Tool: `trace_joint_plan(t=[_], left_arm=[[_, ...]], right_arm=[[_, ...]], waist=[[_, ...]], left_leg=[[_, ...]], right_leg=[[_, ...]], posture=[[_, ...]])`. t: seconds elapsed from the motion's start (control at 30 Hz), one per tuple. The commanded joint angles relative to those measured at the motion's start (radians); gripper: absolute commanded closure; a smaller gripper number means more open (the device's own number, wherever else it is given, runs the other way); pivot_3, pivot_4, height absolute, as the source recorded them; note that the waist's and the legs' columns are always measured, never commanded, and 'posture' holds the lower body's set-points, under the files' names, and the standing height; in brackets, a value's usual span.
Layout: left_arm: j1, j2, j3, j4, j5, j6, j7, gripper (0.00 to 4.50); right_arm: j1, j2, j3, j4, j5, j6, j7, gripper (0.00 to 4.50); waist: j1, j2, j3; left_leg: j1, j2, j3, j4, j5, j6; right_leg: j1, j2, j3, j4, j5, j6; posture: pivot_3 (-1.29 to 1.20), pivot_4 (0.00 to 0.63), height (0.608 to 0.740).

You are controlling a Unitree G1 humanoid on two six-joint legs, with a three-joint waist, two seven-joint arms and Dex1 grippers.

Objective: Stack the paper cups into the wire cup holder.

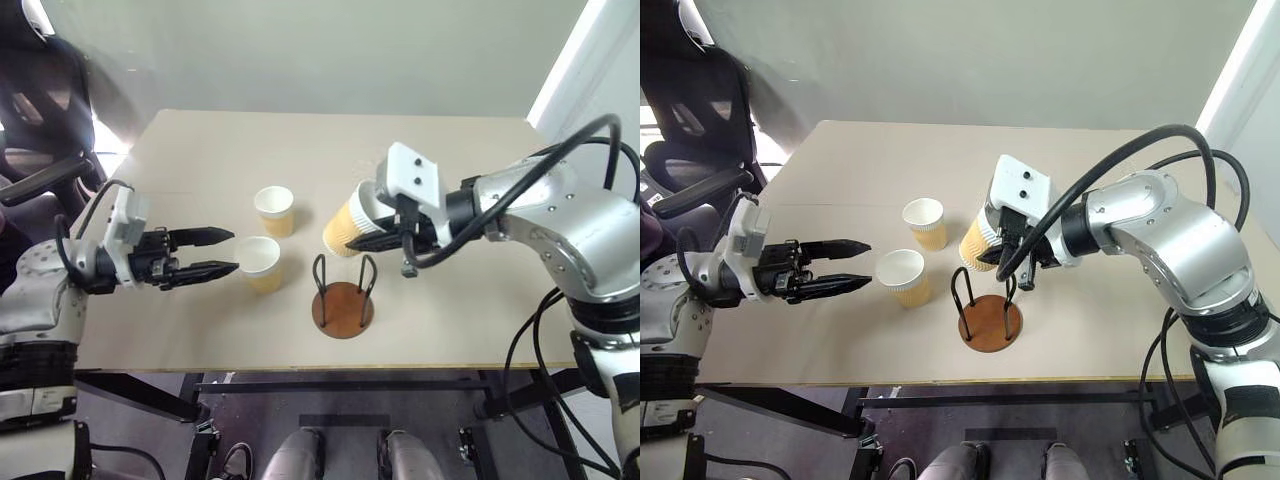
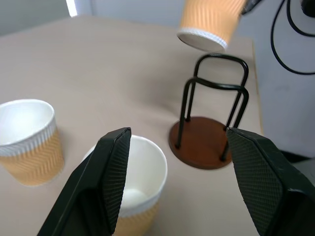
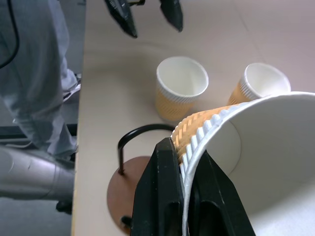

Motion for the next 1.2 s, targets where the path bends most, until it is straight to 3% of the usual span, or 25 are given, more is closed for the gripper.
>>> trace_joint_plan(t=[0.03,0.53,0.8,1.2], left_arm=[[0.010,0.005,0.041,-0.038,-0.019,-0.006,0.013,1.19],[0.015,-0.012,0.065,-0.074,-0.067,0.008,0.032,1.19],[0.091,0.020,0.046,-0.126,-0.081,0.064,-0.055,1.19],[0.140,-0.026,0.077,-0.174,-0.113,0.060,-0.024,1.19]], right_arm=[[0.002,-0.009,0.006,-0.054,0.029,0.012,0.002,4.43],[0.035,-0.001,0.082,-0.051,0.020,-0.004,-0.022,4.43],[0.016,-0.030,0.096,-0.011,0.002,-0.058,0.013,4.43],[0.009,-0.010,0.142,0.029,-0.035,-0.093,0.034,4.43]], waist=[[-0.001,0.000,0.000],[-0.001,0.000,0.000],[-0.002,0.000,0.000],[-0.003,0.000,0.000]], left_leg=[[0.000,0.000,0.000,0.000,-0.001,0.001],[0.001,0.000,0.000,0.000,0.002,0.003],[0.001,0.001,0.000,-0.001,0.001,0.002],[0.001,0.001,0.000,-0.001,0.001,0.002]], right_leg=[[0.000,0.000,0.000,0.000,0.000,0.000],[0.000,0.000,0.000,0.002,0.002,-0.004],[0.000,0.001,0.000,0.001,0.002,-0.003],[0.000,0.001,0.000,0.002,0.002,-0.004]], posture=[[0.00,0.150,0.740],[0.00,0.150,0.740],[0.00,0.150,0.740],[0.00,0.150,0.740]])
